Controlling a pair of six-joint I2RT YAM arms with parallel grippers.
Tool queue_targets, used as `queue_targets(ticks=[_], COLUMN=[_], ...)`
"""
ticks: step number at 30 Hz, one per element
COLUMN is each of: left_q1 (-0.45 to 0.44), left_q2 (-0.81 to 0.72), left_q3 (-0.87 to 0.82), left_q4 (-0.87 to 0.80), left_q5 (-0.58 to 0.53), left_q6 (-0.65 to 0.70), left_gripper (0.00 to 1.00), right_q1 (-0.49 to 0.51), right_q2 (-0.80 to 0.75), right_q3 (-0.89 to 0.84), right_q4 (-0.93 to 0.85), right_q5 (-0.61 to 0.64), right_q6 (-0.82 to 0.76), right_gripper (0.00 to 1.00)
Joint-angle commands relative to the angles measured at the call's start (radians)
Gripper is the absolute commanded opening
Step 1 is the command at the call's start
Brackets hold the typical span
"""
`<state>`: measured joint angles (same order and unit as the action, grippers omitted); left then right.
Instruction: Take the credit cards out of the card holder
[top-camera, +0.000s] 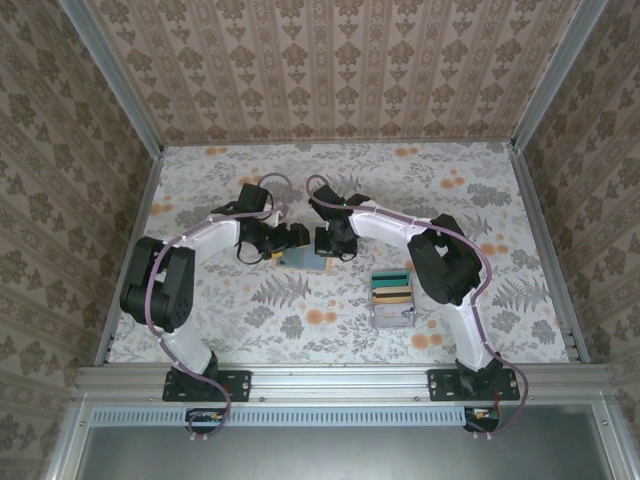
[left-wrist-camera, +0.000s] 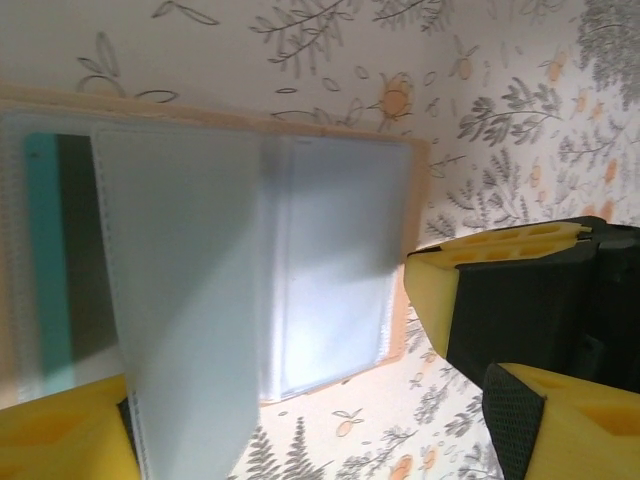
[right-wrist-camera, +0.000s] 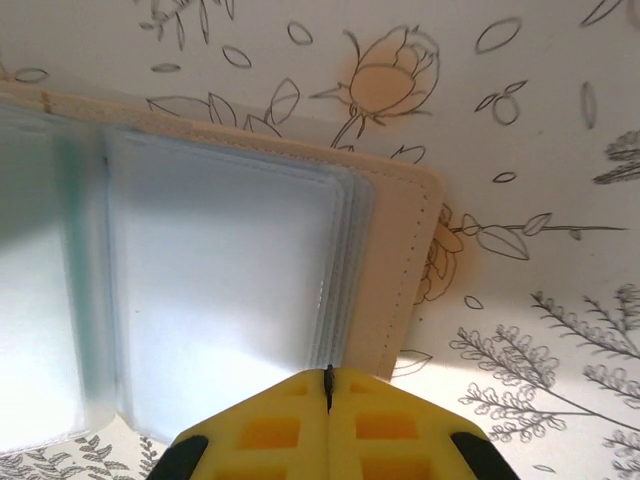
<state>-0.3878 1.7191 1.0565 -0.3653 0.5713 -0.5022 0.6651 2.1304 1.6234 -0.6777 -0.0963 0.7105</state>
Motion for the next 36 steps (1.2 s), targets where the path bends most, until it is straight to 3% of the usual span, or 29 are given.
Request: queue_targets(ticks=[1, 13, 21, 24, 28, 30, 36], left_q1=[-0.02, -0.097, 0.029, 0.077, 0.121, 0.122, 0.122], left_q2=[0.003, 0.025, -0.06, -0.056, -0.019, 0.004, 0.06], left_q3=[0.025, 0.034, 0.005, -0.001, -0.012, -0.006, 0.002], left_q4=[0.03, 0.097, 0.008, -0.048, -0.063, -0.064, -0.063], left_q5=[0.051, 0.117, 0.024, -0.034, -0.066, -0.068, -0.091], left_q6=[-0.006, -0.044, 0.009, 0.037, 0.039, 0.045, 0.04], left_gripper=[0.79, 0.6, 0.48, 0.36, 0.12, 0.06, 0.02], right_q1=[-0.009, -0.051, -0.035, -0.023, -0.006, 0.001, 0.017], right_q2=[-0.092, -0.205, -0.182, -0.15, -0.096, -0.077, -0.02], right_q3=[-0.032, -0.126, -0.1, -0.064, -0.028, -0.021, 0.002], right_q4=[0.016, 0.06, 0.135, 0.182, 0.217, 0.236, 0.26], right_q5=[0.065, 0.111, 0.016, -0.046, -0.12, -0.146, -0.218], right_q6=[0.022, 0.061, 0.067, 0.071, 0.101, 0.114, 0.147], right_gripper=[0.0, 0.0, 0.07, 0.09, 0.09, 0.1, 0.15])
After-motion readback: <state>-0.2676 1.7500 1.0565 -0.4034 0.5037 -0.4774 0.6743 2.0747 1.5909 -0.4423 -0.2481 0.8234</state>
